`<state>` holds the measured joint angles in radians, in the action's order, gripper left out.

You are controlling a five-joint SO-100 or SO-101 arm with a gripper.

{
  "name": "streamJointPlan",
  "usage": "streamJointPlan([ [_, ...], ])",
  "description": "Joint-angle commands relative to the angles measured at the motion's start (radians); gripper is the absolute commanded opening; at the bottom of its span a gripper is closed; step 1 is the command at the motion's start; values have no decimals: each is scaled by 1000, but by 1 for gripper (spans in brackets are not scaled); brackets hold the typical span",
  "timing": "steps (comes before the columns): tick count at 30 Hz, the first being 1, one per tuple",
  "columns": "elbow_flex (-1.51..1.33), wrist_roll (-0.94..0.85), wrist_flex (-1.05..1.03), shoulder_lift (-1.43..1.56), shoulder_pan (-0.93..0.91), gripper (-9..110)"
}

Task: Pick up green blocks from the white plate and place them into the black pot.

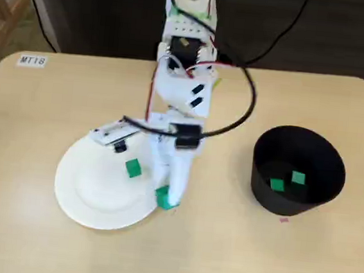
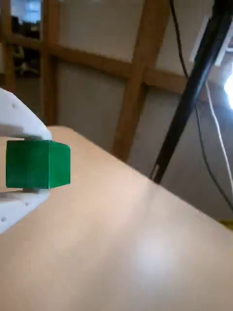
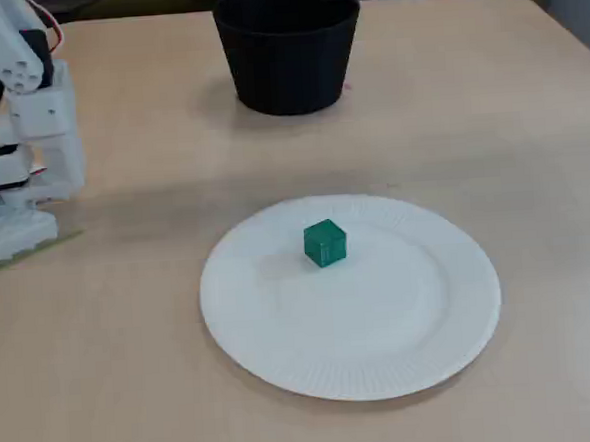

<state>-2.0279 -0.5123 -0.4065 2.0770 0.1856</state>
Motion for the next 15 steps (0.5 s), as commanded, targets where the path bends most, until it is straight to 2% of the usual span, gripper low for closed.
streamJointPlan([
  [1,-26,54,-3,127,204,-2],
  [8,-153,77,49,107,486,-2],
  [15,-252,86,91,74,538,-2],
])
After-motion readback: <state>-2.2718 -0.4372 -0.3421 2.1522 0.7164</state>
